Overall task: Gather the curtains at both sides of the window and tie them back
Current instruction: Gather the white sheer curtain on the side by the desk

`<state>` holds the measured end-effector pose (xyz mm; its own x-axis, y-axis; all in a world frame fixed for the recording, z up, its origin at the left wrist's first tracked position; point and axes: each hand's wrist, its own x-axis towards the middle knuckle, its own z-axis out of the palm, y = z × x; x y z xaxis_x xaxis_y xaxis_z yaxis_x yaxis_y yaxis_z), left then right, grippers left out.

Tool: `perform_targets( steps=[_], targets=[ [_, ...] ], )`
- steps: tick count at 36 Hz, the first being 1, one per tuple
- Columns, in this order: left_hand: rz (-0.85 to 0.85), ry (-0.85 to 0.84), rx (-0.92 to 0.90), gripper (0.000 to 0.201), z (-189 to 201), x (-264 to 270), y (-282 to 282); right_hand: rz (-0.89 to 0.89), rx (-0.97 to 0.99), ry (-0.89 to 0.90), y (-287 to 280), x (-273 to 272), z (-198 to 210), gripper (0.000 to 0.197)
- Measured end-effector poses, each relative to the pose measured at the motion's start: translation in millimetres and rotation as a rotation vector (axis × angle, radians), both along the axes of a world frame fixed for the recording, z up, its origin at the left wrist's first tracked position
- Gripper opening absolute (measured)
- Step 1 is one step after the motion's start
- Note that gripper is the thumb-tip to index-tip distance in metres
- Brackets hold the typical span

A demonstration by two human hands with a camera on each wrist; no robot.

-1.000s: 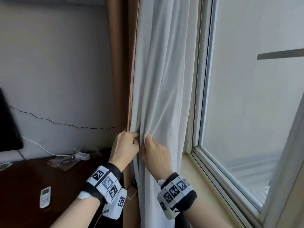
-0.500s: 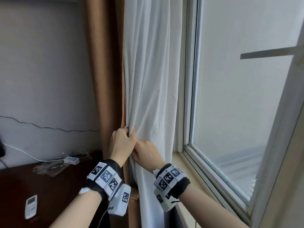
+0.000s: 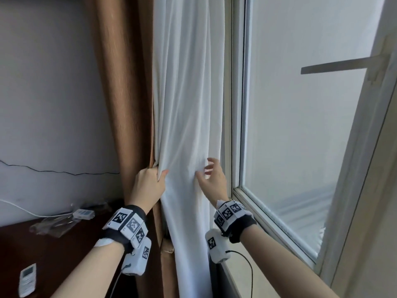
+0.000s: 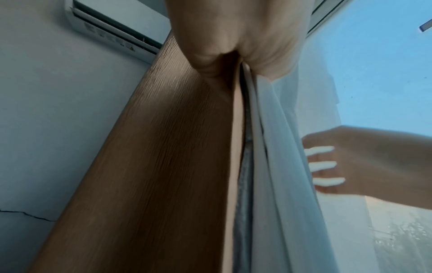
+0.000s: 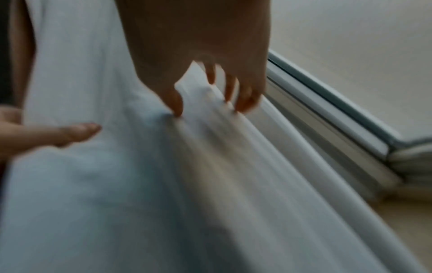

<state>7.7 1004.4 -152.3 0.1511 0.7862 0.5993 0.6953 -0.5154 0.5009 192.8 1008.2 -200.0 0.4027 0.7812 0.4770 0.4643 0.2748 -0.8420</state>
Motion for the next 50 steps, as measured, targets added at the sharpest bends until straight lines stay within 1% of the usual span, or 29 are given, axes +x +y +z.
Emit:
perform_targets(
  steps=[2, 3, 5, 7, 10, 11, 14, 16, 18, 20, 22, 25, 26, 28, 31, 33, 35, 38, 40, 42, 44, 45, 48, 49, 50],
  targets=[
    [-0.008, 0.008, -0.009, 0.027, 0.3, -0.4, -1.0, 0.101, -0.157, -0.029, 11.3, 1.9, -1.6, 0.074],
    [-0.010, 0.014, -0.018, 0.026, 0.7, -1.1, -1.3, 0.143, -0.209, -0.042, 15.2, 1.9, -2.1, 0.081],
    [-0.001, 0.033, -0.033, 0.023, 0.7, -2.7, -0.9, 0.228, -0.244, 0.011, 22.2, 0.9, -3.3, 0.083],
    [0.010, 0.047, -0.048, 0.023, 0.3, -4.9, -1.2, 0.289, -0.251, 0.095, 25.8, -3.3, -3.7, 0.071],
    [0.030, 0.071, -0.048, 0.027, -0.1, -7.4, -0.5, 0.278, -0.234, 0.142, 32.0, -13.0, -4.5, 0.040],
    [0.037, 0.082, -0.041, 0.028, -0.7, -8.2, 0.6, 0.260, -0.219, 0.153, 35.6, -15.6, -6.1, 0.036],
    [0.050, 0.109, -0.025, 0.030, -2.5, -10.3, 2.8, 0.176, -0.190, 0.112, 43.7, -20.2, -8.6, 0.028],
    [0.062, 0.110, -0.018, 0.032, -3.5, -11.6, 1.4, 0.092, -0.155, 0.064, 41.9, -20.2, -5.7, 0.019],
    [0.082, 0.114, -0.001, 0.035, -5.3, -13.0, -0.2, 0.048, -0.151, 0.005, 38.3, -16.8, -6.8, 0.026],
    [0.091, 0.116, 0.011, 0.040, -6.7, -14.4, -0.9, 0.028, -0.148, -0.095, 33.9, -13.8, -9.6, 0.026],
    [0.093, 0.121, 0.040, 0.053, -6.9, -14.9, -1.1, -0.001, -0.124, -0.247, 26.4, -11.4, -10.9, 0.025],
    [0.056, 0.134, 0.103, 0.090, -5.0, -14.7, -5.9, -0.031, -0.101, -0.426, 10.9, -4.1, -8.9, 0.029],
    [0.045, 0.134, 0.117, 0.097, -4.5, -14.6, -8.3, -0.048, -0.087, -0.481, 4.7, -1.2, -7.5, 0.029],
    [0.060, 0.169, 0.131, 0.100, -2.7, -13.6, -13.3, -0.075, -0.058, -0.602, -8.2, 3.6, -5.0, 0.031],
    [0.104, 0.245, 0.125, 0.096, -0.2, -10.4, -15.0, -0.120, -0.016, -0.721, -24.8, 9.3, 0.8, 0.035],
    [0.118, 0.260, 0.102, 0.081, -0.6, -8.5, -10.8, -0.137, 0.024, -0.759, -37.1, 9.0, 5.0, 0.036],
    [0.122, 0.240, 0.087, 0.068, -1.3, -7.6, -8.8, -0.142, 0.062, -0.796, -51.7, 2.2, 8.6, 0.035],
    [0.087, 0.162, 0.043, 0.062, 1.7, -7.5, -9.0, -0.080, 0.086, -0.841, -75.7, -19.6, 14.2, 0.036],
    [0.034, 0.093, -0.007, 0.061, 4.7, -9.8, -7.6, -0.045, 0.140, -0.865, -88.3, -36.6, 17.0, 0.035],
    [-0.035, 0.040, -0.064, 0.056, 9.3, -14.2, -8.3, -0.018, 0.188, -0.886, -95.1, -53.6, 19.2, 0.022],
    [-0.099, -0.021, -0.109, 0.041, 14.2, -19.8, -11.4, 0.032, 0.204, -0.883, -94.1, -68.3, 19.9, 0.012],
    [-0.114, -0.030, -0.108, 0.034, 17.2, -21.8, -15.0, 0.063, 0.205, -0.877, -90.3, -73.8, 19.5, 0.010],
    [-0.133, -0.071, -0.122, 0.021, 17.2, -28.1, -14.8, 0.124, 0.191, -0.863, -74.8, -85.1, 15.0, 0.011],
    [-0.146, -0.099, -0.157, 0.022, 16.7, -30.1, -15.2, 0.134, 0.179, -0.863, -70.3, -87.9, 14.1, 0.015],
    [-0.168, -0.133, -0.180, 0.028, 15.6, -31.7, -14.5, 0.144, 0.165, -0.863, -65.7, -90.4, 13.2, 0.018]
  ],
)
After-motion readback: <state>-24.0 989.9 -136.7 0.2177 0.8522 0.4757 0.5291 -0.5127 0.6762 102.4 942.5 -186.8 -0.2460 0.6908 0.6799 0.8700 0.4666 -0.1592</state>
